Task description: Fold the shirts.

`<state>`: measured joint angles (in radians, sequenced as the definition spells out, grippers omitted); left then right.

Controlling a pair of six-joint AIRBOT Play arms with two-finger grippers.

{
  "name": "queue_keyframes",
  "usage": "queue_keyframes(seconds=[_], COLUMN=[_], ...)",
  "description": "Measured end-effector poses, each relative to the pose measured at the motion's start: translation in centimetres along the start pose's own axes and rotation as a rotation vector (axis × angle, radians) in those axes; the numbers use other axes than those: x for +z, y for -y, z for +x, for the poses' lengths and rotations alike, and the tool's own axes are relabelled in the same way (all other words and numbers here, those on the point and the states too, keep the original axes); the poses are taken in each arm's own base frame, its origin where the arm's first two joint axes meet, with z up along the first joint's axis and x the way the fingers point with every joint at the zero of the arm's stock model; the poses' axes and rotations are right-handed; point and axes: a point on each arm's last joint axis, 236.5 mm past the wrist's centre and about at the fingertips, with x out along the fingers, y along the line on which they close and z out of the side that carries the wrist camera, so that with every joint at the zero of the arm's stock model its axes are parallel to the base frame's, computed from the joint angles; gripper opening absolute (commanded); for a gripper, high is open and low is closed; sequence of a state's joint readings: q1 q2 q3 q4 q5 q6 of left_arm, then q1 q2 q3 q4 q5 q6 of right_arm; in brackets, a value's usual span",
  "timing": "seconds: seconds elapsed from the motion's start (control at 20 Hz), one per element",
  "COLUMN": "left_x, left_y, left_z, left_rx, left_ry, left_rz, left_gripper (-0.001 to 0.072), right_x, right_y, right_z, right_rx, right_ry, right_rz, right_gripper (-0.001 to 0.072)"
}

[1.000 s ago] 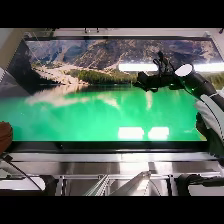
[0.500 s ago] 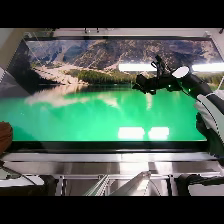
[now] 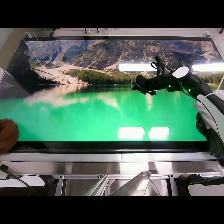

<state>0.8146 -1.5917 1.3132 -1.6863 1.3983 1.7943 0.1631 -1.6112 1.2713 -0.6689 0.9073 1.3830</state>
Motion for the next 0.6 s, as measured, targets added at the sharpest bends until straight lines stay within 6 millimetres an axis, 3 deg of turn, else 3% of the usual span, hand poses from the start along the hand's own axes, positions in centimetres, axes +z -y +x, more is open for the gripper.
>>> queue_keyframes(seconds=[0.1, 0.15, 0.25, 0.35, 0.45, 0.55, 0.6], left_x=[2.6, 3.2, 2.2, -2.3, -8.0, -12.8, -14.5], left_y=[8.7, 14.3, 25.6, 35.6, 43.0, 47.4, 48.7], left_z=[-1.5, -3.0, -6.2, -8.6, -9.6, -9.1, -8.4], left_rx=[-0.164, -0.261, -0.418, -0.522, -0.588, -0.605, -0.607], left_ry=[0.08, 0.112, 0.143, 0.114, 0.067, 0.021, -0.004], left_rz=[0.128, 0.222, 0.448, 0.713, 0.945, 1.102, 1.149], left_gripper=[0.0016, 0.0018, 0.0019, 0.002, 0.0021, 0.0028, 0.0198], right_x=[-0.2, -0.1, 0.2, 0.9, 1.5, 2.0, 2.1], right_y=[0.0, 0.1, 0.5, 1.1, 1.7, 2.0, 2.2], right_z=[-0.1, -0.2, -0.8, -2.0, -3.9, -6.2, -7.4], right_rx=[0.001, 0.0, -0.003, -0.008, -0.016, -0.026, -0.037], right_ry=[-0.008, -0.008, -0.002, 0.013, 0.028, 0.045, 0.051], right_rz=[0.0, 0.0, 0.006, 0.014, 0.017, 0.008, -0.003], right_gripper=[0.0015, 0.0015, 0.0014, 0.0014, 0.0014, 0.0014, 0.0016])
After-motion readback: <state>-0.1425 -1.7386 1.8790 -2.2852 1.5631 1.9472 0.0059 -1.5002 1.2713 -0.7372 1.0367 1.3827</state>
